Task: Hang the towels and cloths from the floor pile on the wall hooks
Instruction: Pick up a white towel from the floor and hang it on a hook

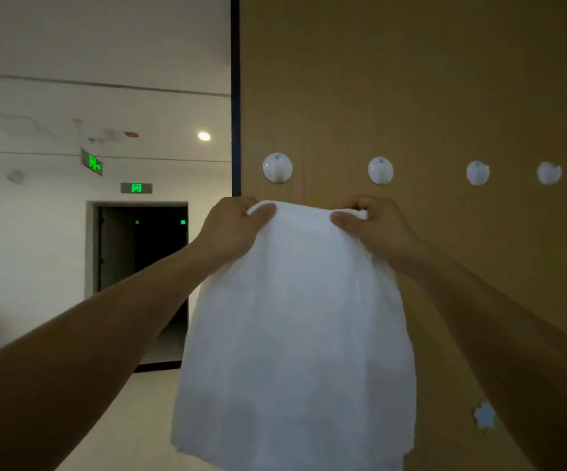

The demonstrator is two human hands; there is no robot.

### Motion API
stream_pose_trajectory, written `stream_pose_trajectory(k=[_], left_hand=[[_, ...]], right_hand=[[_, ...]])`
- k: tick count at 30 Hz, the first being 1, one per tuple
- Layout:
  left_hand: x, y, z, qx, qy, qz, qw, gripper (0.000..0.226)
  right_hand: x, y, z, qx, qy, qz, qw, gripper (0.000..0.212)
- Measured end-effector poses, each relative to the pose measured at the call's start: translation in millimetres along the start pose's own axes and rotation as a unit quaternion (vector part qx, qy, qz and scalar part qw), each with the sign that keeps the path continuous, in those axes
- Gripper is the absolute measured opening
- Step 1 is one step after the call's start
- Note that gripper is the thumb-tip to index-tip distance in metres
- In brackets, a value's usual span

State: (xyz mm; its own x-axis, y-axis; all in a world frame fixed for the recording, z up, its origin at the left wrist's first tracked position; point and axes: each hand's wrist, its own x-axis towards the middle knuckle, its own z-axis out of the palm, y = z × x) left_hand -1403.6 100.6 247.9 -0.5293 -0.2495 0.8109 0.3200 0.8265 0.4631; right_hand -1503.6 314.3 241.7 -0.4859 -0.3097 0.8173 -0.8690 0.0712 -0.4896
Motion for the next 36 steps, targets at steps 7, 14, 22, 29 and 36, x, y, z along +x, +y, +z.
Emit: stream_pose_trajectory(k=[7,14,22,29,36], left_hand=[[52,7,-4,0.118,0.14,0.092,0.979,0.021],[106,16,-11,0.194,0.231,0.046,0.952,0.024],[100,19,-5,0.134,0.09,-0.101,0.982,0.023],[83,26,-9,0.394,0.147,-0.019,0.907,0.043],[65,8,8,0.426,0.121,0.226,0.868,0.03]], right_hand=[[74,-17,19,0.1,0.018,0.012,0.995,0.025],[137,-26,35,0.163,0.098,0.001,0.982,0.014],[132,-21,36,-0.008,0.035,0.042,0.998,0.018],[120,-26,49,-0.288,0.128,-0.095,0.944,0.016],[99,-14,62,-0.274,0.097,-0.224,0.93,0.028]])
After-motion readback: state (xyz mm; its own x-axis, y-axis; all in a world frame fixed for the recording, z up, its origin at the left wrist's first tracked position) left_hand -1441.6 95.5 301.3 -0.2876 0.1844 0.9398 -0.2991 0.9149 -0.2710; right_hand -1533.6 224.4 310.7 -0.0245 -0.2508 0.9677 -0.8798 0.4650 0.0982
